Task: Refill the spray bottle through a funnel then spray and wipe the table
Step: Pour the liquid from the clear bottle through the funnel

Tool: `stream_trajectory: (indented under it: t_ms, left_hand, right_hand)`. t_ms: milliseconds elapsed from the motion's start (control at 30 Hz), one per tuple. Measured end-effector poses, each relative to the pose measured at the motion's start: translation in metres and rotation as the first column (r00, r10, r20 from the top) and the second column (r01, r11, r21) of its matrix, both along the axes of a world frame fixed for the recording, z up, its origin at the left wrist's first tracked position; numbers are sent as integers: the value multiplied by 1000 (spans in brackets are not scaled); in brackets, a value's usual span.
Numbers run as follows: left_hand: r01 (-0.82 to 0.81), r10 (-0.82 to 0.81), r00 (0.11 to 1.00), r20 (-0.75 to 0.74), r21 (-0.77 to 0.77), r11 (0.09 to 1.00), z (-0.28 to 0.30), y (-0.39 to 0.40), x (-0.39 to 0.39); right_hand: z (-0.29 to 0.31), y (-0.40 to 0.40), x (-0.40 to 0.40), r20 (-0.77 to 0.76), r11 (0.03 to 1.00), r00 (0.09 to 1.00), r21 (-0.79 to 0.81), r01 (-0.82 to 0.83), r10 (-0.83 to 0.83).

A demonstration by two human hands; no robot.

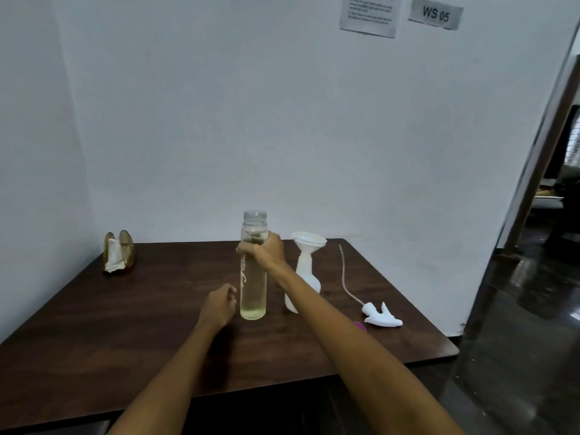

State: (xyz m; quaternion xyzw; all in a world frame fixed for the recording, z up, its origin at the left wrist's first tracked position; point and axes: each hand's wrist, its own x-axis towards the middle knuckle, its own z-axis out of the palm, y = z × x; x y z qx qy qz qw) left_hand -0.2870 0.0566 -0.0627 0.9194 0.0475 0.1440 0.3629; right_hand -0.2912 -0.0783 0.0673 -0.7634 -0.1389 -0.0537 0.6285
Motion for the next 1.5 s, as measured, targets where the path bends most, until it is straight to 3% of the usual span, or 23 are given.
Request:
stream_trajectory:
  t_ms: [133,300,567,833,1000,1200,1300,1367,1500]
  left_hand:
    - [152,-152,988,0,-38,988,27,-58,18]
    - [308,-312,948,-56,-68,949,55,-115,48]
    - [235,-240,968,-76,-70,969,63,-149,60]
    - [133,-131,988,-78,30,991,57,-150,59]
    - [43,-33,992,-124,80,996,60,-119,50]
    - [95,-91,980,-179,11,995,68,-77,40]
    - [38,-66,946,-319,-93,995,83,-55,29]
    - [-16,-59,950,-307,-239,971,96,-41,25]
    - [-69,-15,992,-121,-651,756,122,-29,27]
  right_hand:
    - [29,-45,-3,98,1000,995,-21,17,-15]
    - [37,-101,6,94,993,993,-86,80,-72]
    - [16,-149,11,28,984,988,-82,156,-154]
    - [-3,-164,18,33,934,936,-56,353,-351]
    - [0,-160,19,28,929,931,-56,365,-364]
    - [7,-136,23,84,942,950,-131,310,-301]
    - [10,-128,25,91,941,954,-164,296,-284]
    - [11,-124,27,93,936,955,-192,295,-282]
    - [13,-118,30,95,913,950,-263,311,-297]
